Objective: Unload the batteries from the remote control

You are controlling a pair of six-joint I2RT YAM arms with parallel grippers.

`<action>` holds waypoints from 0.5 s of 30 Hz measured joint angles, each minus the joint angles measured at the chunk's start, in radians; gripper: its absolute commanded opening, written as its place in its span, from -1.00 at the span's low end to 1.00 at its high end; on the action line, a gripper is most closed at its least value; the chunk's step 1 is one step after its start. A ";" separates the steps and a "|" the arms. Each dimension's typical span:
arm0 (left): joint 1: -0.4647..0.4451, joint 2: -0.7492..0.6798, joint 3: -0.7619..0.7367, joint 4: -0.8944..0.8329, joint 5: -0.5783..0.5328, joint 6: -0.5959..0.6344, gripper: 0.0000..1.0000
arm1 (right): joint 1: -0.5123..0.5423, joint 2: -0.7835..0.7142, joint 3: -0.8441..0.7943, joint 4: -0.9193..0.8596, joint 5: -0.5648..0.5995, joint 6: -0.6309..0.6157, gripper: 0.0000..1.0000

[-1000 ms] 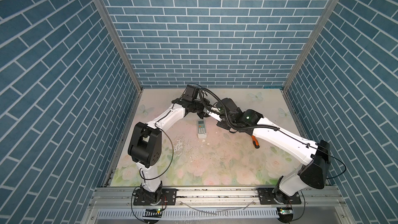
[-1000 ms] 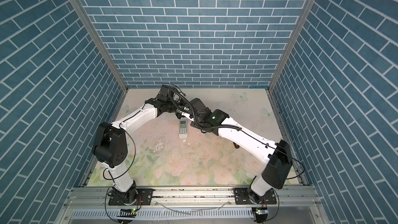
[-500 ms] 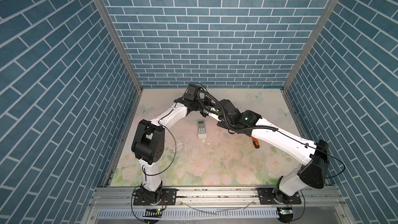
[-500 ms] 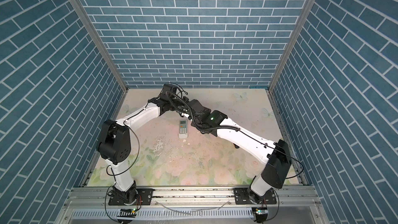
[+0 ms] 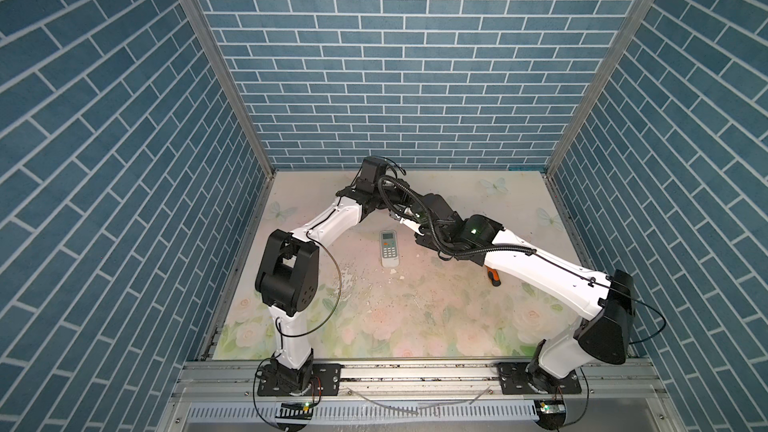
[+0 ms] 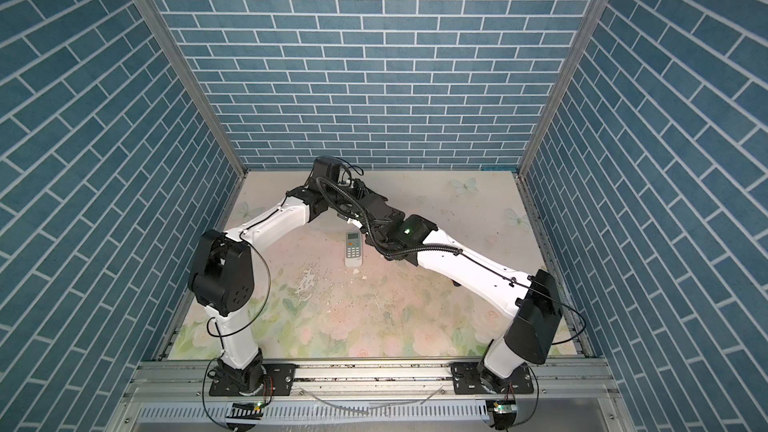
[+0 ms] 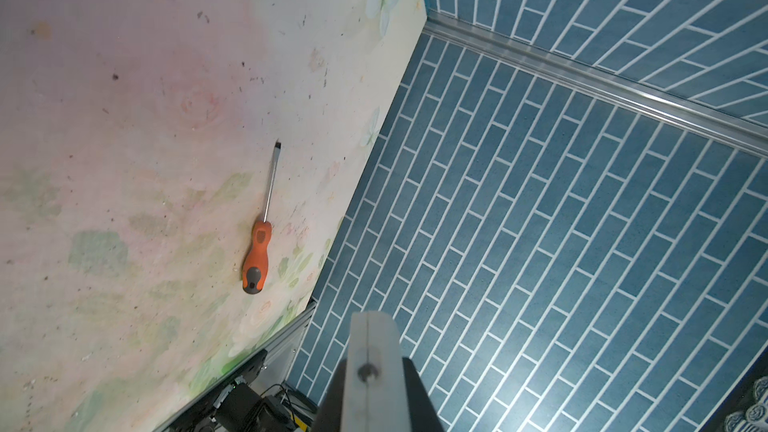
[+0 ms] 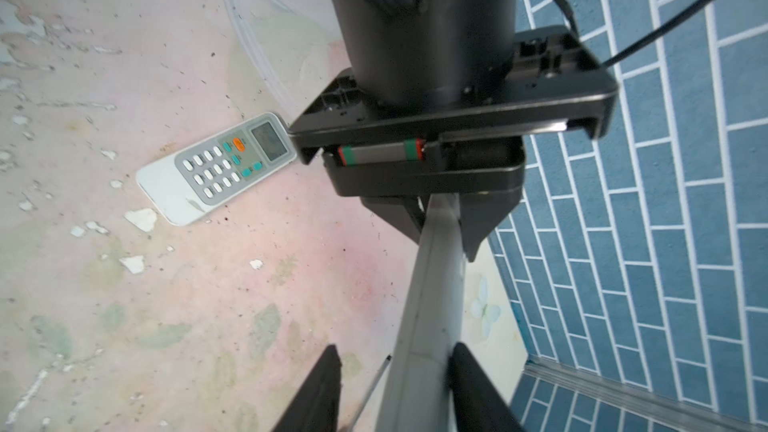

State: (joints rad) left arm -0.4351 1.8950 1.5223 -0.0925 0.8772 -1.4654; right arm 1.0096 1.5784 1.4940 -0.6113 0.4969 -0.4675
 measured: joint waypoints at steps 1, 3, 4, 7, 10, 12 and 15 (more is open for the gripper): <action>0.001 0.000 0.002 0.005 -0.002 0.004 -1.00 | 0.002 0.000 0.000 0.000 0.000 0.000 0.15; 0.003 0.001 0.006 0.018 -0.006 0.015 -1.00 | 0.006 0.000 0.001 0.001 0.003 0.000 0.21; 0.003 0.002 0.009 0.023 -0.008 0.017 -1.00 | 0.006 0.000 0.001 0.002 0.005 0.000 0.24; 0.003 0.002 0.011 0.045 -0.016 0.022 -1.00 | 0.008 0.000 0.001 0.006 0.011 0.001 0.35; 0.004 0.002 0.011 0.069 -0.023 0.022 -1.00 | 0.011 0.000 0.001 0.006 0.016 0.006 0.50; 0.006 0.002 0.010 0.090 -0.029 0.021 -1.00 | 0.013 0.000 0.001 0.008 0.020 0.015 0.60; 0.011 0.002 0.001 0.138 -0.039 0.013 -1.00 | 0.015 -0.008 0.001 0.010 0.019 0.025 0.68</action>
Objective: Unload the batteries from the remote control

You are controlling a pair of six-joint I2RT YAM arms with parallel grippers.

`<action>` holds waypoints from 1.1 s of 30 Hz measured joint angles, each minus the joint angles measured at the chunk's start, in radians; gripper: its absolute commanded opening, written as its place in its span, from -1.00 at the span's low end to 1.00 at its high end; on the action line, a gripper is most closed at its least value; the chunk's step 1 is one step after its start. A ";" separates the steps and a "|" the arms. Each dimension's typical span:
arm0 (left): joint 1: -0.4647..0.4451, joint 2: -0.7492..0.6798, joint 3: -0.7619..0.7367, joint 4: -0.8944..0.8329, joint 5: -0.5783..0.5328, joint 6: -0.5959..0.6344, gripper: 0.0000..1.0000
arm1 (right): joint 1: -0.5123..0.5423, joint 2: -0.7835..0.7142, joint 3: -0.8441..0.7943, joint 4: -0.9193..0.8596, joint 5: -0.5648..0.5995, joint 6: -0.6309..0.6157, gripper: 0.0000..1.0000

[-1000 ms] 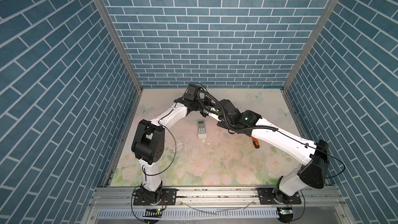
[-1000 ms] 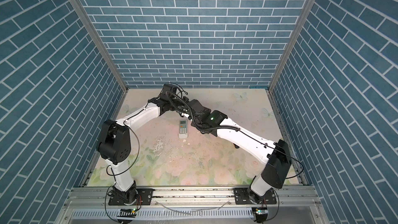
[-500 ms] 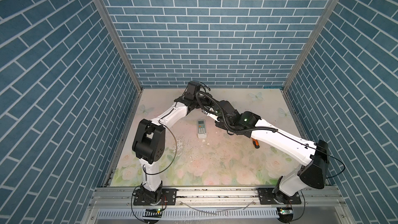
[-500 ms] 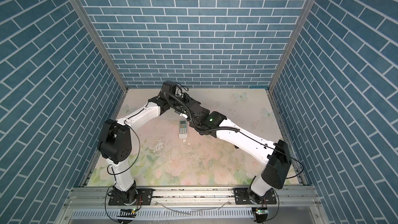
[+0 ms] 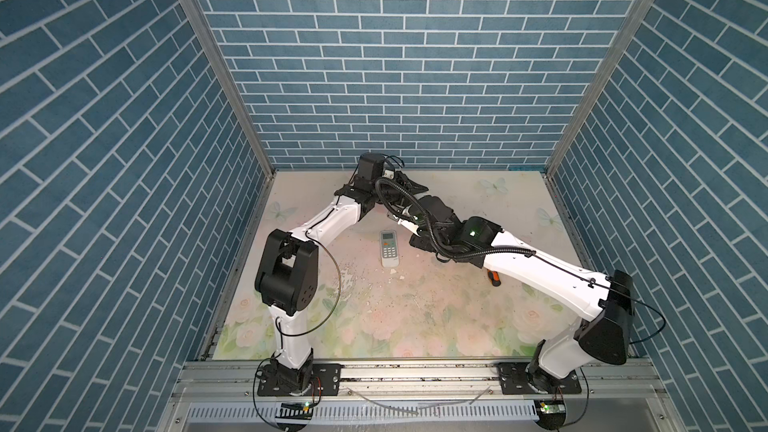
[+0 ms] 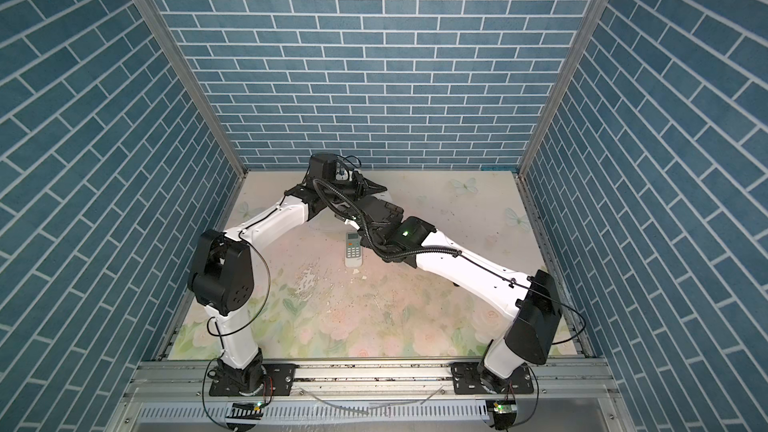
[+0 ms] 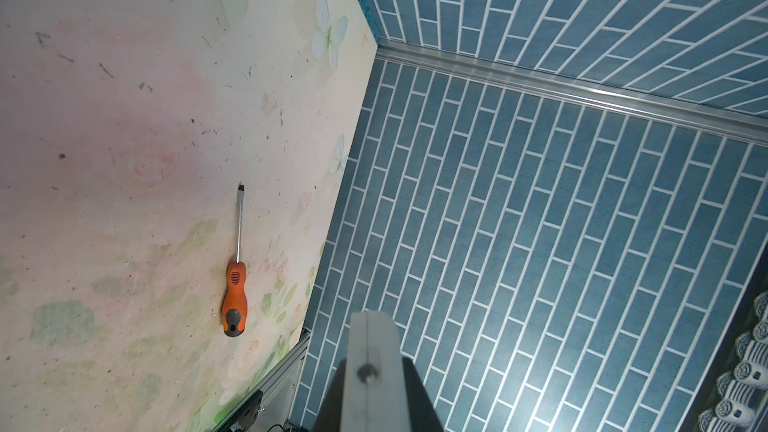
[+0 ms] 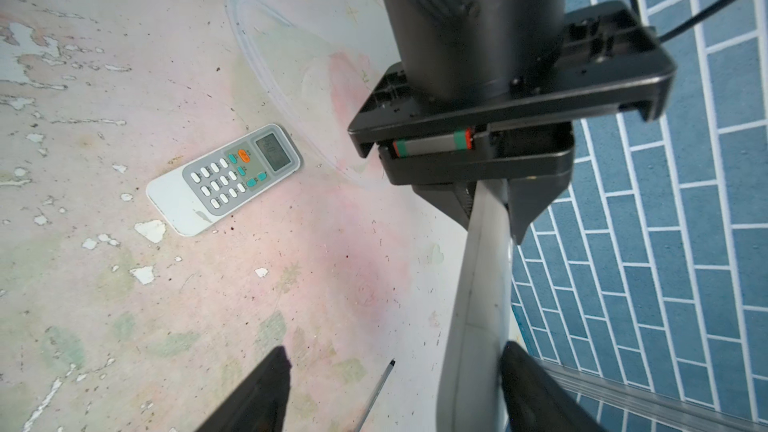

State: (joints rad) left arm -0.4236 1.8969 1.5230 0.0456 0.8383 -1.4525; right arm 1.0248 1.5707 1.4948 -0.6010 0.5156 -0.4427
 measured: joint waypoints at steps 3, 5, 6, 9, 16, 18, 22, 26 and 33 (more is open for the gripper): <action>0.007 0.000 -0.019 0.061 -0.012 -0.023 -1.00 | 0.003 -0.026 -0.002 -0.006 -0.008 0.011 0.78; 0.015 0.000 -0.034 0.098 -0.019 -0.036 -1.00 | 0.005 -0.051 -0.006 -0.006 -0.008 0.020 0.85; 0.019 0.001 -0.040 0.114 -0.024 -0.042 -1.00 | 0.005 -0.067 -0.010 -0.005 -0.008 0.026 0.87; 0.029 0.003 -0.060 0.166 -0.037 -0.059 -1.00 | 0.005 -0.113 -0.029 -0.006 -0.012 0.042 0.89; 0.042 0.007 -0.145 0.293 -0.130 -0.050 -1.00 | -0.016 -0.195 -0.036 -0.008 -0.089 0.163 0.75; 0.042 0.004 -0.193 0.341 -0.181 -0.032 -1.00 | -0.045 -0.207 -0.036 -0.008 -0.135 0.245 0.67; 0.042 -0.023 -0.315 0.452 -0.286 -0.007 -1.00 | -0.160 -0.222 -0.054 0.039 -0.271 0.474 0.38; 0.042 -0.061 -0.444 0.612 -0.403 0.009 -1.00 | -0.274 -0.249 -0.151 0.177 -0.415 0.761 0.14; 0.027 -0.085 -0.586 0.887 -0.592 0.035 -1.00 | -0.367 -0.200 -0.337 0.505 -0.607 1.188 0.14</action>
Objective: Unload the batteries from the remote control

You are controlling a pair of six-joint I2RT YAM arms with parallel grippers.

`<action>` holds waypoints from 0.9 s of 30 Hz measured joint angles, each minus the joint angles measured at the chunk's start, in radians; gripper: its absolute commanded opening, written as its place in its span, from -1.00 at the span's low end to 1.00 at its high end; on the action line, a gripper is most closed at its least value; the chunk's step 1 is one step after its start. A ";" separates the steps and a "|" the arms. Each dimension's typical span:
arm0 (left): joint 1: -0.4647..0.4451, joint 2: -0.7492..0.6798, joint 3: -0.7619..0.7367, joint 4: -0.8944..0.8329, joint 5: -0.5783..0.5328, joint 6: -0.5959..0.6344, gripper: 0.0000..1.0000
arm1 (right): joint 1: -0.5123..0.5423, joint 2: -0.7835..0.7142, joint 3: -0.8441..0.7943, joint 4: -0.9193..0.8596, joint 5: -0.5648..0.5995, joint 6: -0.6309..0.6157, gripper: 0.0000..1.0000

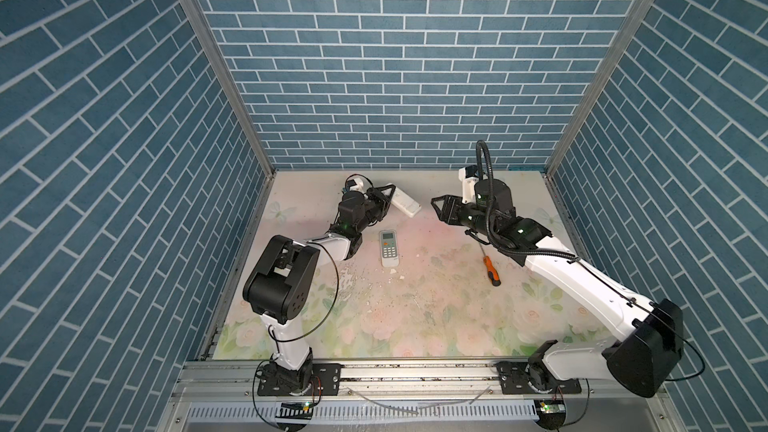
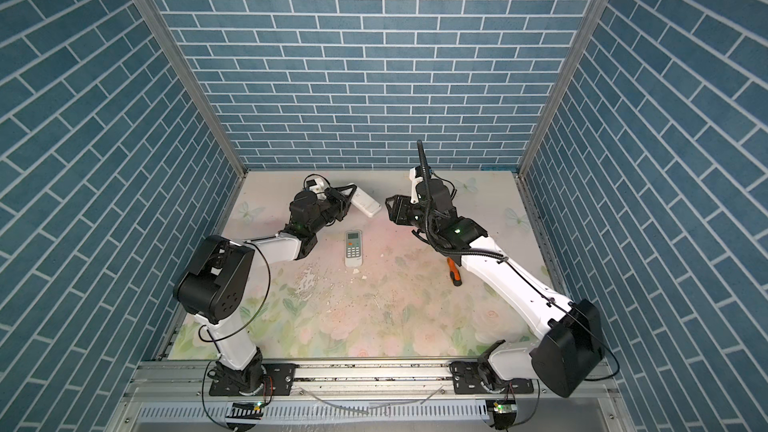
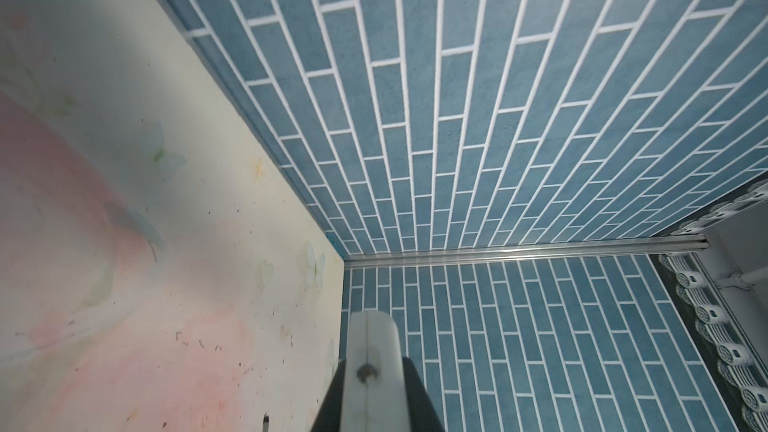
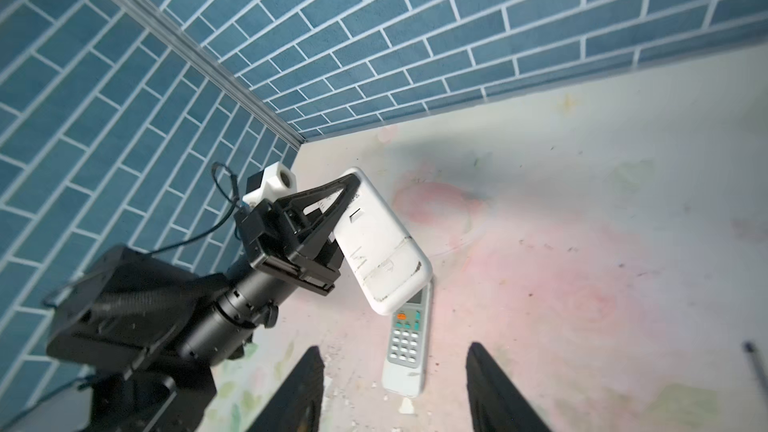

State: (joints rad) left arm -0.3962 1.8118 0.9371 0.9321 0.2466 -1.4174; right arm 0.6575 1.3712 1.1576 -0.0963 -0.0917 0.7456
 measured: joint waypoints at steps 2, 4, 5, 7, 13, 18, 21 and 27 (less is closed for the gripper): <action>-0.010 0.000 -0.017 0.050 -0.044 0.014 -1.00 | -0.010 0.039 -0.019 0.081 -0.036 0.085 0.16; -0.023 0.000 -0.022 0.090 -0.077 0.029 -1.00 | -0.016 0.079 -0.029 0.151 -0.064 0.153 0.16; -0.030 0.000 -0.022 0.109 -0.087 0.037 -1.00 | -0.019 0.099 -0.029 0.180 -0.077 0.183 0.16; -0.039 -0.002 -0.022 0.144 -0.105 0.048 -1.00 | -0.024 0.131 -0.029 0.230 -0.099 0.230 0.14; -0.047 -0.027 -0.022 0.197 -0.131 0.073 -1.00 | -0.034 0.182 -0.029 0.297 -0.142 0.299 0.01; -0.047 -0.040 -0.022 0.215 -0.134 0.087 -1.00 | -0.048 0.213 -0.028 0.333 -0.171 0.330 -0.06; -0.048 -0.040 -0.022 0.214 -0.134 0.088 -1.00 | -0.052 0.228 -0.027 0.348 -0.190 0.335 -0.08; -0.048 -0.040 -0.021 0.213 -0.130 0.090 -1.00 | -0.053 0.239 -0.019 0.365 -0.218 0.343 -0.09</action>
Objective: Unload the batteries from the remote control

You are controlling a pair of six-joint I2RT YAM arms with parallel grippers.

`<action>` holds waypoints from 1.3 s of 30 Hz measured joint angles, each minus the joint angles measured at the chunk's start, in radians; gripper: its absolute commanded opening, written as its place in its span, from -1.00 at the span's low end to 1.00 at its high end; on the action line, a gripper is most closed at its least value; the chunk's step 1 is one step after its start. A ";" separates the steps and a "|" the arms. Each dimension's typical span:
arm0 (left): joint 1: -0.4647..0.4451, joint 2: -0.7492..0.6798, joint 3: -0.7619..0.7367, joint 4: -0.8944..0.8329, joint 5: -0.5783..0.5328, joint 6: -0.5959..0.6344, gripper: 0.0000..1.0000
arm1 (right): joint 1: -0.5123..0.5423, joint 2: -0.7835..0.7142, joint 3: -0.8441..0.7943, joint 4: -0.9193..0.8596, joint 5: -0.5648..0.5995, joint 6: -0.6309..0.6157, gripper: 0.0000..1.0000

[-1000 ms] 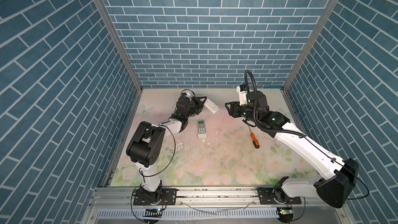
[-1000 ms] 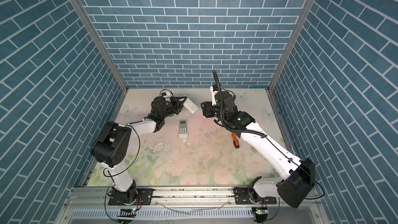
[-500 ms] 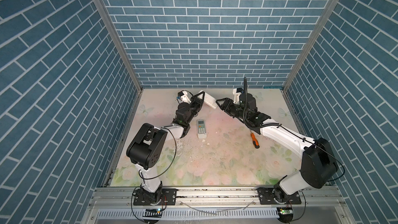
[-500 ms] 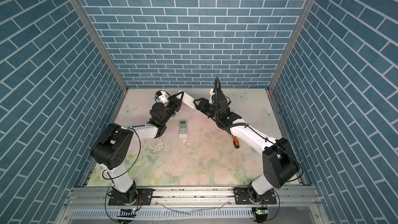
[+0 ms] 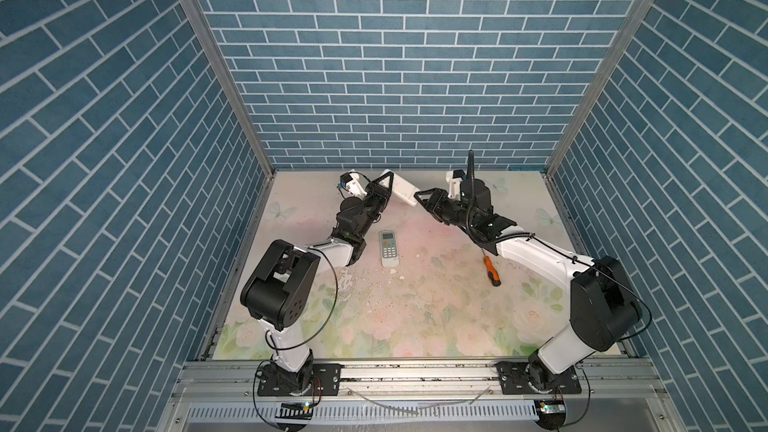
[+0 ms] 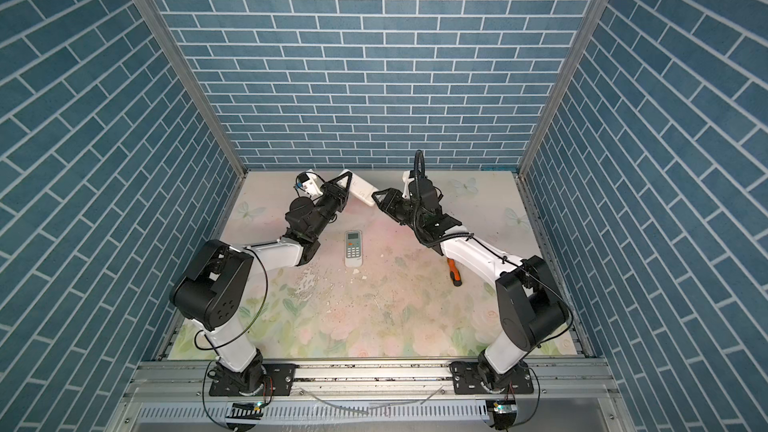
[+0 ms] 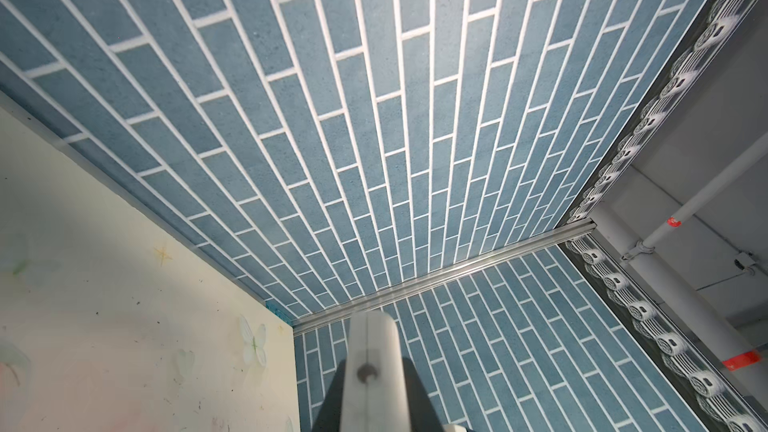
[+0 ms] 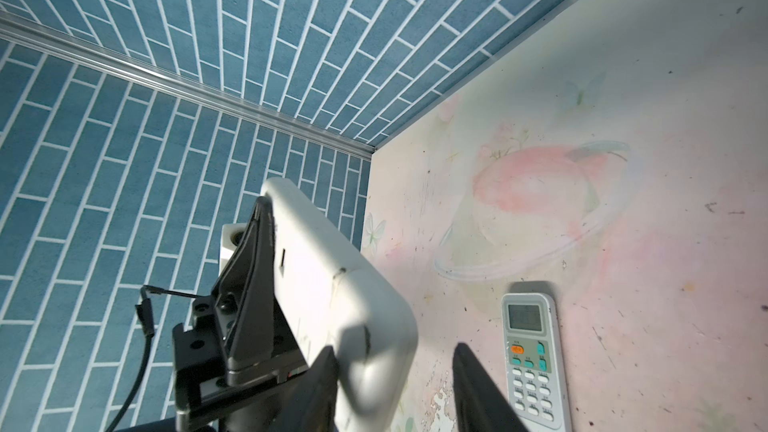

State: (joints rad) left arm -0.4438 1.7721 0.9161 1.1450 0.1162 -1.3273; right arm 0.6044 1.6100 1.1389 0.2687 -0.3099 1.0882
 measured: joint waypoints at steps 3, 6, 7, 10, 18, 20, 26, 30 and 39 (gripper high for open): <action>0.000 0.000 0.009 -0.005 0.002 0.000 -1.00 | 0.000 0.014 0.021 0.005 -0.013 0.001 -0.10; -0.001 0.000 0.019 -0.003 0.006 0.000 -1.00 | 0.000 0.027 0.040 0.012 -0.023 0.005 -0.15; -0.001 0.000 0.021 -0.003 0.008 0.000 -1.00 | -0.001 0.032 0.045 0.014 -0.026 0.007 -0.16; -0.002 0.001 0.021 -0.005 0.008 0.000 -1.00 | -0.001 0.037 0.048 0.021 -0.034 0.008 -0.29; 0.002 0.001 0.022 -0.005 -0.002 -0.014 -1.00 | -0.003 0.037 0.048 0.032 -0.053 0.042 -0.44; 0.002 0.001 0.023 -0.005 -0.002 -0.019 -1.00 | -0.003 0.037 0.048 0.035 -0.055 0.047 -0.45; 0.002 0.002 0.030 -0.006 0.004 -0.015 -1.00 | -0.003 0.037 0.048 0.040 -0.056 0.045 -0.13; -0.002 0.002 0.034 -0.007 0.016 -0.009 -1.00 | -0.003 0.037 0.048 0.038 -0.057 0.037 -0.07; -0.002 0.002 0.035 -0.029 0.031 0.019 -1.00 | -0.003 0.030 0.048 0.006 -0.052 0.029 -0.16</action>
State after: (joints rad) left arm -0.4454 1.7741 0.9516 1.1156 0.1471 -1.3079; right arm 0.6010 1.6398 1.1866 0.2749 -0.3618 1.1175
